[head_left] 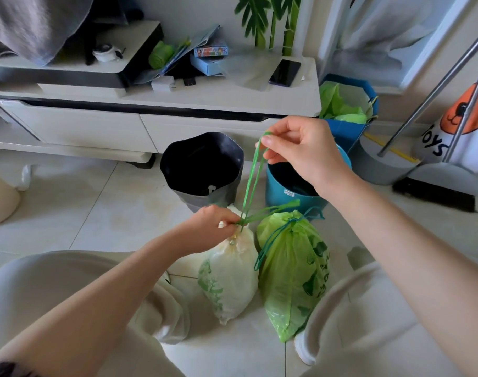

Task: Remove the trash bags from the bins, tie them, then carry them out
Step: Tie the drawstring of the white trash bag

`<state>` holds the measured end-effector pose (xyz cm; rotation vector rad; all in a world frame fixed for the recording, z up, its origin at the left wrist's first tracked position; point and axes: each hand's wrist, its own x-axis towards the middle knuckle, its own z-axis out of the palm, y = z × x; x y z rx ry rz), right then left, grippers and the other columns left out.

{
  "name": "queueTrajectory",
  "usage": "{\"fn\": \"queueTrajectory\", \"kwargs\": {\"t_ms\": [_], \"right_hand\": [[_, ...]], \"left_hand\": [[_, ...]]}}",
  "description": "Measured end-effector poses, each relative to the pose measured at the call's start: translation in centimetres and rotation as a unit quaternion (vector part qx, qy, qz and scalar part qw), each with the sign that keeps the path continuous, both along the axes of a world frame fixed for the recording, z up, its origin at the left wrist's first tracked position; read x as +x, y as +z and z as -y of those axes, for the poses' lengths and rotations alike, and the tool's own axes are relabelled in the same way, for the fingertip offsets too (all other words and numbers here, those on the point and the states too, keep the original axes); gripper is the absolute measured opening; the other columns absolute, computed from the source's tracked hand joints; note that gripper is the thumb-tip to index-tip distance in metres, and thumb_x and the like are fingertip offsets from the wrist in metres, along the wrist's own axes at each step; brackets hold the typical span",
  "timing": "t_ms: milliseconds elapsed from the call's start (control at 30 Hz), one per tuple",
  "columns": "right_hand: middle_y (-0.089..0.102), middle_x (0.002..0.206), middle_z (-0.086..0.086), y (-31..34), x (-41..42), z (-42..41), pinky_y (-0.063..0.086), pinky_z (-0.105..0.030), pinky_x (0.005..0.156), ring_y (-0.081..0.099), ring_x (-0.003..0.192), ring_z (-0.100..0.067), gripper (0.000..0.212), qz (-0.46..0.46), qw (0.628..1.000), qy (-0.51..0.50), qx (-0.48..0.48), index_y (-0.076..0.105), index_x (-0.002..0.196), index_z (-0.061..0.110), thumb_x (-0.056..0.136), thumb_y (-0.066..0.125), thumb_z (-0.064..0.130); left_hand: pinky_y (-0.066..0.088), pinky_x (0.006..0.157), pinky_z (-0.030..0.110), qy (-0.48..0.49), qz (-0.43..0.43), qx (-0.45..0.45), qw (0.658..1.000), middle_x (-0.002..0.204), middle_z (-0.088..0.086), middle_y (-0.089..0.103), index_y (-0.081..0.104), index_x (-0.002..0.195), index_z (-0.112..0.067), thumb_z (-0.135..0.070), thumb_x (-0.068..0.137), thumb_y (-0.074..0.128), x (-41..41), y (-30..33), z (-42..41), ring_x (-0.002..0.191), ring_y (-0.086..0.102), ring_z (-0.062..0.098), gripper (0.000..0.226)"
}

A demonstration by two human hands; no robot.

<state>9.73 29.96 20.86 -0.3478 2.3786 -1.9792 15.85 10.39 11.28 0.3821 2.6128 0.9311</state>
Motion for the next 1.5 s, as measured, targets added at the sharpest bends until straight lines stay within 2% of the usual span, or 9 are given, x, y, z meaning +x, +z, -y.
{"fn": "queueTrajectory", "kwargs": {"t_ms": [267,400,533,667,867,1033,1133,1267,1500], "right_hand": [[0.071,0.102,-0.017,-1.1,-0.1,0.8,0.06,-0.031,0.075,0.07,0.077,-0.02,0.016,0.071,0.997,0.023,-0.036,0.064,0.104,0.004,0.089,0.061,0.001],[0.055,0.137,-0.01,-4.2,0.5,1.2,0.053,-0.041,0.093,0.069,0.098,-0.023,0.064,0.108,0.963,0.066,0.238,0.036,0.143,0.011,0.089,0.061,0.036],[0.069,0.114,-0.004,-5.9,2.2,1.5,0.05,-0.034,0.088,0.065,0.103,-0.021,0.049,0.109,0.885,0.189,0.411,0.062,0.114,0.012,0.092,0.045,0.053],[0.068,0.06,0.001,-6.5,3.1,1.7,0.043,-0.021,0.054,0.066,0.056,-0.01,0.034,0.112,0.879,0.212,0.413,0.063,0.076,0.013,0.097,0.045,0.033],[0.061,0.052,-0.001,-5.5,2.5,1.3,0.044,-0.025,0.058,0.059,0.05,-0.01,0.033,0.087,0.911,0.169,0.367,0.065,0.073,0.018,0.096,0.042,0.025],[0.054,0.045,0.008,-5.2,3.5,1.3,0.037,-0.025,0.055,0.049,0.05,-0.015,0.059,0.116,0.866,0.276,0.402,0.053,0.067,0.001,0.096,0.04,0.05],[0.031,0.051,0.004,-6.0,2.8,1.1,0.03,-0.027,0.054,0.034,0.047,-0.013,0.064,0.139,0.893,0.211,0.373,0.034,0.056,0.011,0.093,0.03,0.063],[0.061,0.073,0.012,-8.0,2.4,1.5,0.044,-0.02,0.064,0.056,0.066,-0.001,0.024,0.098,0.925,0.188,0.317,0.071,0.089,0.02,0.094,0.054,0.036],[0.067,0.092,0.006,-10.4,3.9,3.5,0.051,-0.023,0.072,0.064,0.078,-0.013,0.015,0.118,0.948,0.186,0.23,0.066,0.105,0.023,0.093,0.058,0.023]], "left_hand": [[0.047,0.063,0.023,0.042,0.057,0.036,0.997,0.07,-0.003,0.069,0.074,0.076,-0.02,-0.035,0.088,0.064,-0.1,-0.6,0.0,0.064,0.059,0.01,0.022],[0.048,0.067,0.025,0.086,0.09,0.11,0.986,0.065,-0.002,0.065,0.076,0.079,-0.013,-0.027,0.09,0.062,-0.1,-0.3,0.0,0.061,0.056,0.005,0.023],[0.049,0.081,0.055,0.113,0.099,0.175,0.973,0.067,0.001,0.069,0.075,0.072,-0.026,-0.028,0.089,0.062,-0.5,-0.1,0.6,0.07,0.058,0.023,0.022],[0.046,0.093,0.05,0.121,0.1,0.176,0.972,0.073,0.003,0.07,0.075,0.082,-0.018,-0.026,0.096,0.054,-0.9,0.4,0.9,0.078,0.059,0.021,0.027],[0.043,0.102,0.044,0.149,0.185,0.223,0.945,0.088,0.008,0.072,0.075,0.085,-0.024,-0.031,0.099,0.048,-1.0,0.7,1.4,0.095,0.062,0.024,0.032],[0.04,0.108,0.049,0.198,0.225,0.276,0.913,0.087,0.003,0.071,0.07,0.095,-0.004,-0.028,0.096,0.055,-1.3,0.8,2.1,0.093,0.059,0.019,0.029],[0.041,0.107,0.046,0.172,0.222,0.257,0.924,0.096,0.008,0.072,0.071,0.094,-0.003,-0.027,0.095,0.057,-1.4,1.1,2.3,0.099,0.061,0.022,0.028],[0.041,0.107,0.046,0.146,0.212,0.221,0.941,0.107,0.01,0.072,0.071,0.098,-0.001,-0.027,0.094,0.058,-1.4,1.1,2.4,0.111,0.061,0.026,0.03],[0.045,0.103,0.044,0.132,0.174,0.187,0.958,0.098,0.005,0.075,0.077,0.089,-0.018,-0.028,0.092,0.061,-1.4,1.4,2.4,0.102,0.065,0.022,0.02]]}}
